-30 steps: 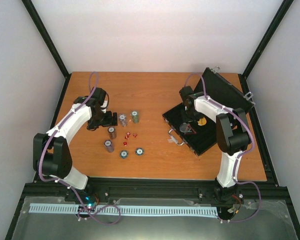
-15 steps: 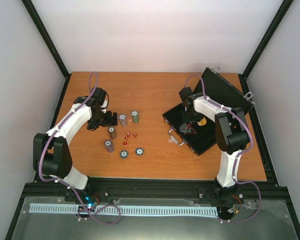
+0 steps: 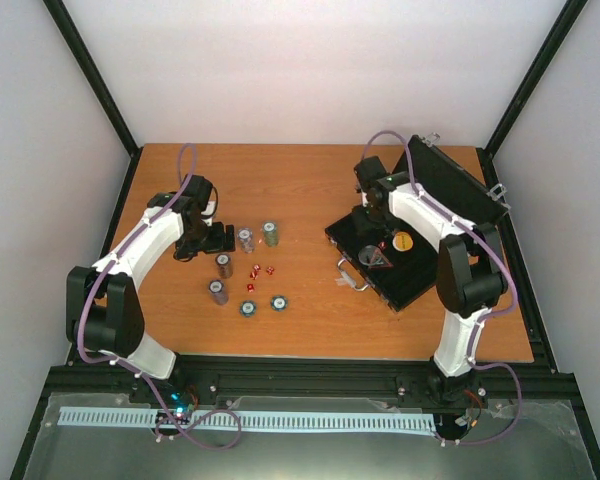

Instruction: Pack up texas hold em set

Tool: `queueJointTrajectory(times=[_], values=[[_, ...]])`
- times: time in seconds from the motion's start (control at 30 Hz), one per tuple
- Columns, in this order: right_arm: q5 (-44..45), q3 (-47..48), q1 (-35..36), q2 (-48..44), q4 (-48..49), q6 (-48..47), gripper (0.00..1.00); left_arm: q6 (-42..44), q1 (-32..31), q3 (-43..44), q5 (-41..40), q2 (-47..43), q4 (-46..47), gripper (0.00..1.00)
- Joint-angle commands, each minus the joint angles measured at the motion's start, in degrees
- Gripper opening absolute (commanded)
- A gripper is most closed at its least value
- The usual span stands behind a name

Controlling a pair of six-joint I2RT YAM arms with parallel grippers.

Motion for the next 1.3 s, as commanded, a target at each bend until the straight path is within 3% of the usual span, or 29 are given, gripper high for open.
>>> queueJointTrajectory(times=[0.0, 0.2, 0.4, 1.03, 1.27], values=[[-5.85, 4.81, 5.65, -2.43, -1.02, -0.84, 0.61, -0.07, -0.25, 1.97, 0.55, -0.02, 0.28, 1.0], [-11.39, 9.54, 17.82, 3.54, -0.32, -1.14, 0.62, -0.36, -0.25, 1.93, 0.51, -0.35, 0.33, 1.0], [-15.17, 14.9, 24.83, 10.83, 0.77, -1.62, 0.66, -0.18, -0.26, 1.55, -0.03, -1.16, 0.08, 1.0], [-17.65, 20.74, 28.45, 21.34, 1.09, -3.17, 0.64, 0.05, -0.24, 0.85, -0.08, -1.4, 0.39, 1.0], [-17.73, 21.16, 28.94, 23.19, 1.07, -3.07, 0.58, 0.31, -0.26, 0.75, -0.33, -1.48, 0.12, 1.0]])
